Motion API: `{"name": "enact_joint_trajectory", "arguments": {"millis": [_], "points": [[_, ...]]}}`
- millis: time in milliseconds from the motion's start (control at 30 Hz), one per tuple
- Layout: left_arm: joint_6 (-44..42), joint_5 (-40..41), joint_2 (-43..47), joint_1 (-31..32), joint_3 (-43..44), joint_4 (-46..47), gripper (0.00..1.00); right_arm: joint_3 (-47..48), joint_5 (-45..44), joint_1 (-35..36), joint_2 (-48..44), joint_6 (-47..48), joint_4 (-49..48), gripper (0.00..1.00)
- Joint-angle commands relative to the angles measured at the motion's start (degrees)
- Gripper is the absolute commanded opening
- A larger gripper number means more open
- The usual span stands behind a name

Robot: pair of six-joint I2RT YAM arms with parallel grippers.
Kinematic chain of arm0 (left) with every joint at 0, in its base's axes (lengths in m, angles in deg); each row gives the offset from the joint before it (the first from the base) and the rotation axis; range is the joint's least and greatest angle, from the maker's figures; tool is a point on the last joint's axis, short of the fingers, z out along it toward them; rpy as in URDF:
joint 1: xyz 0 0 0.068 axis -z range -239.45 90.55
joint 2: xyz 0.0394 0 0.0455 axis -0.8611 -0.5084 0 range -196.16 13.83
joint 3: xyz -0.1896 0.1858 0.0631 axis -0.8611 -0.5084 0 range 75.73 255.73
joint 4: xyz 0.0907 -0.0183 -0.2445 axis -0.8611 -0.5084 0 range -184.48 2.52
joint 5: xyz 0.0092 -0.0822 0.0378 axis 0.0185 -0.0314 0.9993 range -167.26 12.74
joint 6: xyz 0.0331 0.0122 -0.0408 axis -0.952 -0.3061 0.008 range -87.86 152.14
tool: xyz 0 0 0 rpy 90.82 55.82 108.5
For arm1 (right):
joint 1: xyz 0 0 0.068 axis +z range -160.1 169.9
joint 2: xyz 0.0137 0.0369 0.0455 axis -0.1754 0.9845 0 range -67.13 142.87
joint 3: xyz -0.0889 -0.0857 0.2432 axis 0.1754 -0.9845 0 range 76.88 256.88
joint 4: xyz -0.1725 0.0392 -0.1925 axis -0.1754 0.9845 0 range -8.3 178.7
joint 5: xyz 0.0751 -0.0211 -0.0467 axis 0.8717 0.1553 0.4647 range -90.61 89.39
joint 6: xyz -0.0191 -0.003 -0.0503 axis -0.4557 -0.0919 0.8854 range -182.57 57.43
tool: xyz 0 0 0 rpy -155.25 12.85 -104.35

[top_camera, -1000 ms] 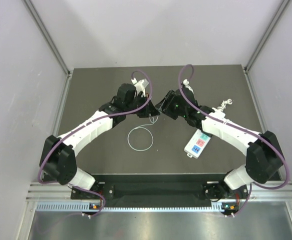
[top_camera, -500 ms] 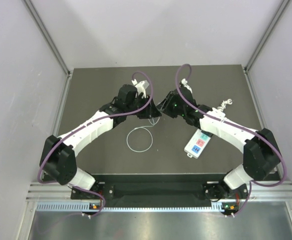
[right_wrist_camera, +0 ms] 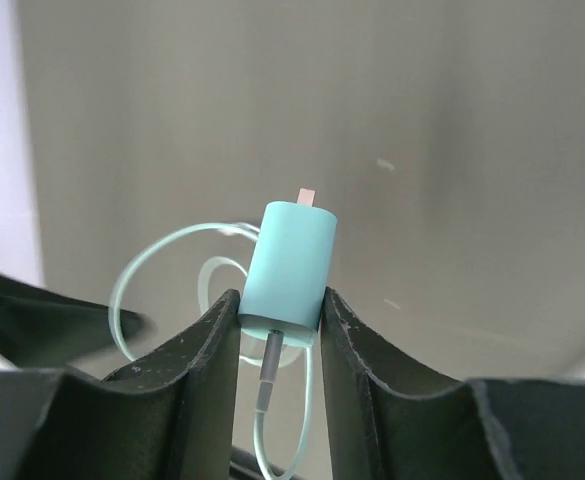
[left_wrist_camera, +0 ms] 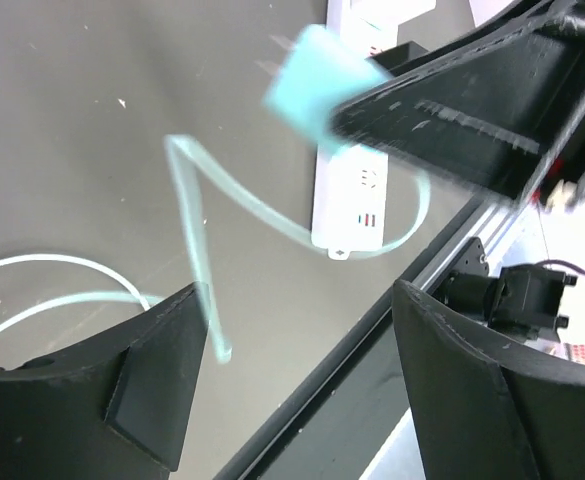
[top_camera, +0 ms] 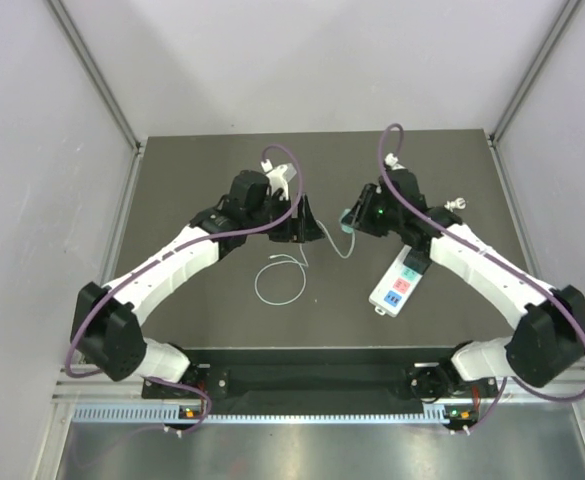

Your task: Insert the plug

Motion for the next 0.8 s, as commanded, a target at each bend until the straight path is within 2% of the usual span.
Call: {"name": "enact_joint_trajectory", "arguments": {"millis": [0, 200, 367, 467, 633, 767], "points": [[-3.35, 1.87, 5.04, 0.28, 2.71, -2.75, 0.78, -0.16, 1.27, -3.37, -5.67, 8.13, 11.95, 0.00], [-7.57, 10.92, 8.73, 0.19, 2.72, -8.21, 0.78, -0.08, 4.43, -11.11, -12.00, 17.97, 30.33, 0.00], [-9.76, 12.87, 10.58, 0.28, -0.54, -7.50, 0.78, 0.98, 6.54, -13.04, -14.38, 22.47, 41.49, 0.00], [-11.00, 12.17, 10.76, 0.28, 0.86, -10.31, 0.78, -0.07, 7.15, -13.13, -13.50, 24.14, 45.19, 0.00], [-12.93, 10.94, 13.57, 0.28, 1.39, -11.63, 0.79, -2.45, 11.28, -13.22, -11.14, 23.26, 44.94, 0.00], [-14.25, 13.57, 15.94, 0.28, -0.45, -11.46, 0.80, 0.19, 6.03, -13.48, -7.54, 22.56, 47.05, 0.00]]}}
